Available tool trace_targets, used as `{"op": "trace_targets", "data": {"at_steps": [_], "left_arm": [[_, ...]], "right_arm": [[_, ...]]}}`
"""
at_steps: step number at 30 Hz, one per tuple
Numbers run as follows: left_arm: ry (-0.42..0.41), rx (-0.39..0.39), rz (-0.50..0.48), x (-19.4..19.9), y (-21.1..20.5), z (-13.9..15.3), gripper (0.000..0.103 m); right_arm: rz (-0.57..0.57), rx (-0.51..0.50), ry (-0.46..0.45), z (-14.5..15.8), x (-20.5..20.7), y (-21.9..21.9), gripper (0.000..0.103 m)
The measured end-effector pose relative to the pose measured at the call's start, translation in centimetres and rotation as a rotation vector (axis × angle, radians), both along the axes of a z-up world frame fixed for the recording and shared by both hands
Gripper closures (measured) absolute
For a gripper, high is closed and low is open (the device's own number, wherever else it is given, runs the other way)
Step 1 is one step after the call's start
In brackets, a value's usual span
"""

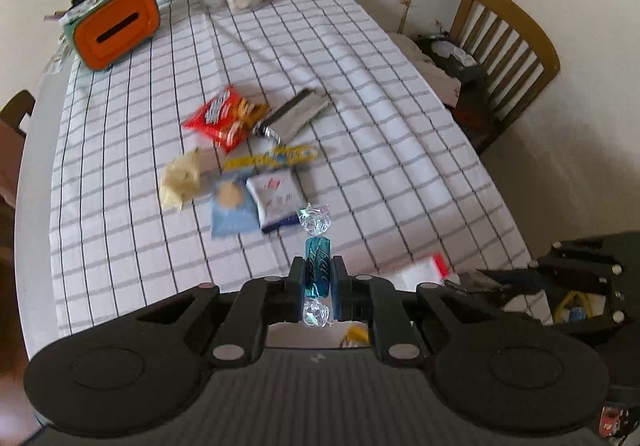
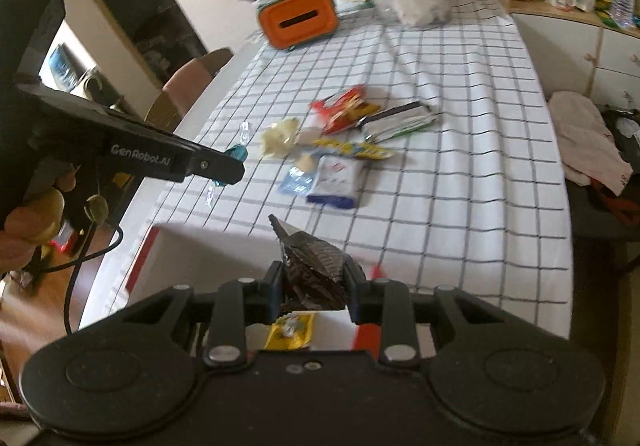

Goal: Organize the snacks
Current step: 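Carry the chocolate packet and blue candy with both tools over the white box, then lower both snacks into the box and open both tools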

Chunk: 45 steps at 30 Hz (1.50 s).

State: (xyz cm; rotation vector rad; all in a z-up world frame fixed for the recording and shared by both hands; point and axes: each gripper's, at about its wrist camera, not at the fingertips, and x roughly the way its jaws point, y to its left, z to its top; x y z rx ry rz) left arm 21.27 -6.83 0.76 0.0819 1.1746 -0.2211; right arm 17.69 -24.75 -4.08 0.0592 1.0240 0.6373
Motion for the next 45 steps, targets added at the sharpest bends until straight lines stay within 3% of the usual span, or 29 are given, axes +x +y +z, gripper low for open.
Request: {"op": "trace_targets", "data": {"at_steps": [15, 31, 45], "left_arm": [[0.124, -0.002, 0.072, -5.9, 2.4, -5.6, 0.091], [0.248, 0.051, 0.127, -5.2, 3.0, -11.1, 0.091], [0.294, 0.038, 0.139, -5.0, 3.7, -12.8, 0.091]], "right_arm": [[0.101, -0.088, 0.062, -3.8, -3.3, 5.3, 0.073], [0.153, -0.188, 0.137, -8.3, -3.6, 9.8, 0.073], [0.155, -0.196, 0.152, -8.9, -3.3, 10.4, 0.073]]}}
